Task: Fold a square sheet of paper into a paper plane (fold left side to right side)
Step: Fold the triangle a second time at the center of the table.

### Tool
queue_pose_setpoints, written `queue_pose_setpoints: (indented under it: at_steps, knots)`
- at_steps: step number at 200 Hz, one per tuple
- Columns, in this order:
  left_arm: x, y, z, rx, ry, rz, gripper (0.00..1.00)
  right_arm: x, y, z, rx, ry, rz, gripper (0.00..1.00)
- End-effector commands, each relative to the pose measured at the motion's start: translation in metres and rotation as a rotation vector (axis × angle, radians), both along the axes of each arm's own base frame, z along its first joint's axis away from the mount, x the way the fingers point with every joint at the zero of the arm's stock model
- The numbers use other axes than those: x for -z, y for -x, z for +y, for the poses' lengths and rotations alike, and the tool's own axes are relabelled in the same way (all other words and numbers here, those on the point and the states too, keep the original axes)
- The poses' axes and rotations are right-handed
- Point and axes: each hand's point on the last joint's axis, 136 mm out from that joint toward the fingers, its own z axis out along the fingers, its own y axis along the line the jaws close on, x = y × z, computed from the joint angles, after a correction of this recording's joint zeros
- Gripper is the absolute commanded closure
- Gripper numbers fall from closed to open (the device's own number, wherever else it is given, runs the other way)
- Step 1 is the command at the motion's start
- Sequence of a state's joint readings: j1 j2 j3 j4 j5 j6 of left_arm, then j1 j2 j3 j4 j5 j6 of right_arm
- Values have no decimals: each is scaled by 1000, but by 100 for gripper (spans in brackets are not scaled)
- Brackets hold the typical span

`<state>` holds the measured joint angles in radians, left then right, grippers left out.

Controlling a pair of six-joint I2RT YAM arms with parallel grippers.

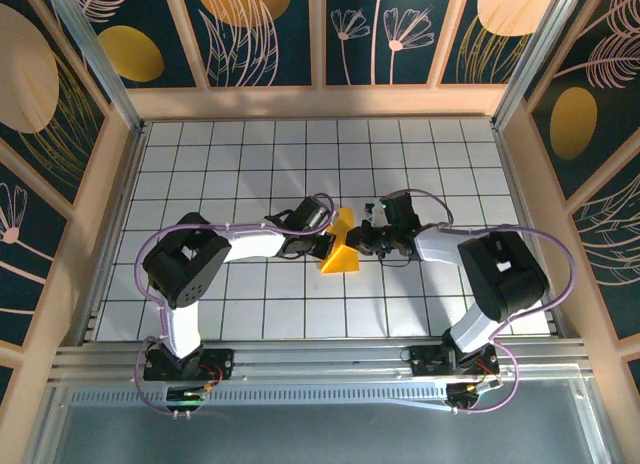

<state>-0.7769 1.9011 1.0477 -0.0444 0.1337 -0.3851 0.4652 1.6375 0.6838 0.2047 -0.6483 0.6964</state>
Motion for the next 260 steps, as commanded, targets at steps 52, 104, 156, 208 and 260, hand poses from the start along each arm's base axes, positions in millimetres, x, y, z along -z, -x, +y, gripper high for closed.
queue_pose_setpoints:
  at_steps: [52,104,156,208,260]
  knots:
    - [20,6,8,13,-45,44,100,10,-17,17,-6,11,-15,100]
    - [21,6,7,14,-47,47,100,27,-13,12,-4,59,14,100]
    - [20,6,6,18,-44,48,100,44,-8,3,-1,135,41,100]
    - [19,5,8,11,-49,42,94,55,-3,-5,3,186,61,100]
    - [-4,-5,17,-41,-64,-23,82,63,4,-11,10,204,81,100]
